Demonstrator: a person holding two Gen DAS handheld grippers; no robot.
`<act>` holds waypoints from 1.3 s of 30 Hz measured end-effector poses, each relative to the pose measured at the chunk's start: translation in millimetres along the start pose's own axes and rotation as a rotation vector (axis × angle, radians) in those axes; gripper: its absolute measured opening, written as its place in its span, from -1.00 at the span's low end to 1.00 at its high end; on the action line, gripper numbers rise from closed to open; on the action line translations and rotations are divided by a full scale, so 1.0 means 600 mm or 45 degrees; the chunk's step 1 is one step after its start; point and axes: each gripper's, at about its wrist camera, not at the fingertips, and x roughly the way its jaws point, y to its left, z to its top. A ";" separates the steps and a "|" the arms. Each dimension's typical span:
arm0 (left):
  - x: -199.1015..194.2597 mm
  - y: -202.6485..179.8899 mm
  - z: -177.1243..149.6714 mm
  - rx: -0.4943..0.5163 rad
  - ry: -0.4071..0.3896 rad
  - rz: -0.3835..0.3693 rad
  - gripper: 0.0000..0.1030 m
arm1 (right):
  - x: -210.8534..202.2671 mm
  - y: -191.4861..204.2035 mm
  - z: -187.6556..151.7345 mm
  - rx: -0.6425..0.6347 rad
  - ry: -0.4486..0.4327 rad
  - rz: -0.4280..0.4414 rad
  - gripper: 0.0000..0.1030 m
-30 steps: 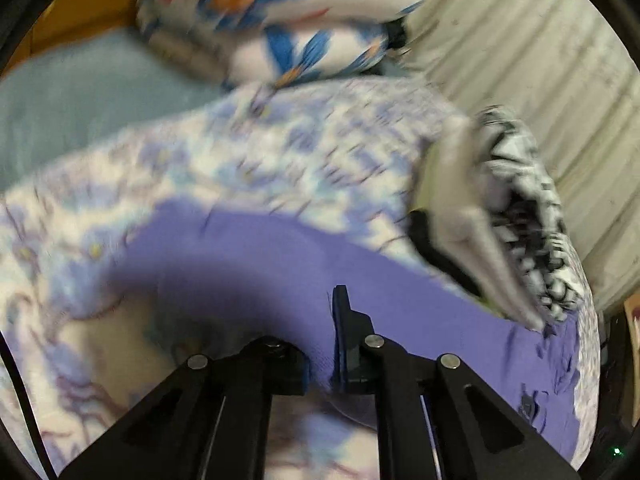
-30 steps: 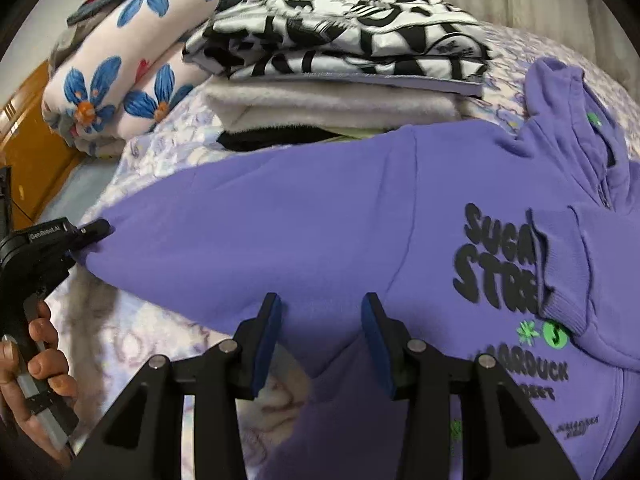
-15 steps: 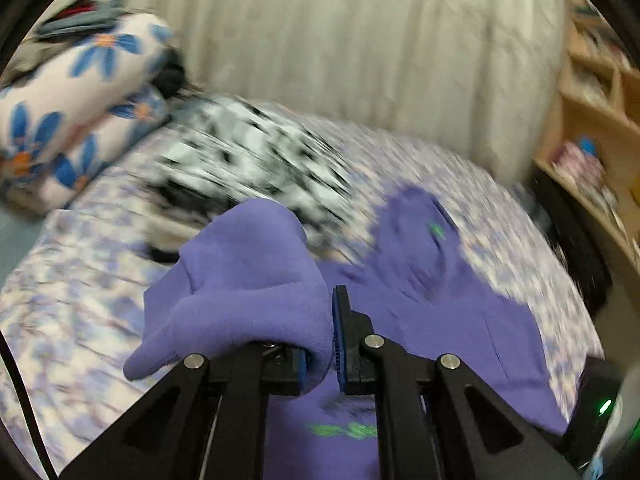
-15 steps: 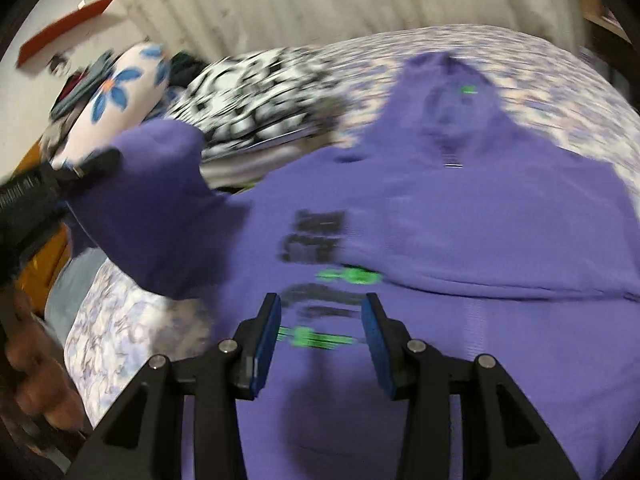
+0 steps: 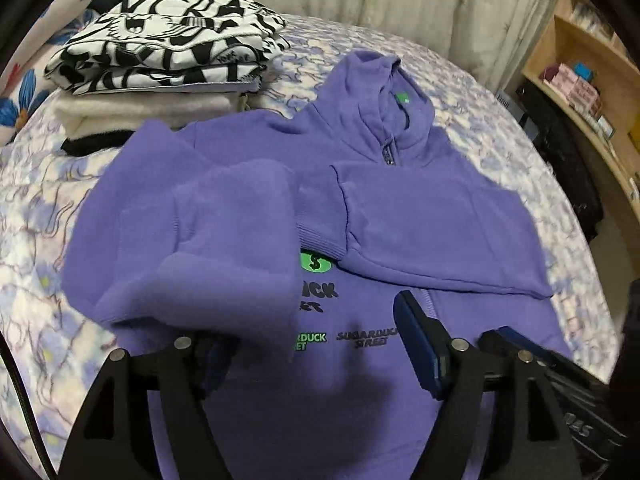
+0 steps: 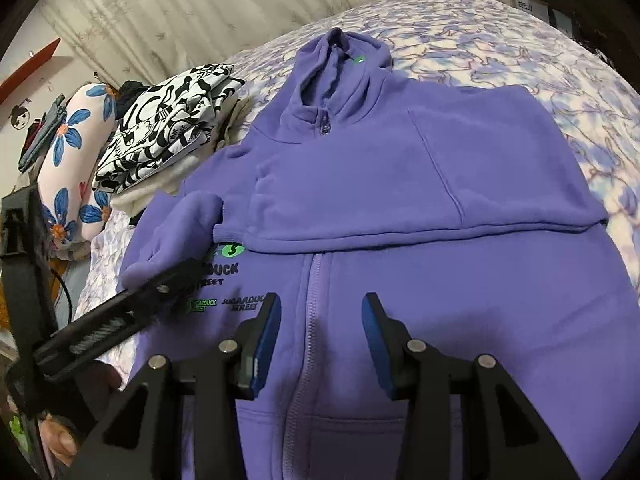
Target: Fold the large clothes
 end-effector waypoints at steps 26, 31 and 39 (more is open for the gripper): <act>-0.146 0.176 -0.063 -0.221 -0.059 0.100 0.53 | 0.034 0.221 -0.031 -0.510 0.007 0.086 0.07; -0.139 0.204 -0.070 -0.270 -0.045 0.108 0.53 | 0.073 0.264 -0.039 -0.682 0.014 0.003 0.07; -0.132 0.226 -0.073 -0.304 -0.037 0.115 0.53 | 0.135 0.331 -0.051 -0.974 -0.042 -0.246 0.06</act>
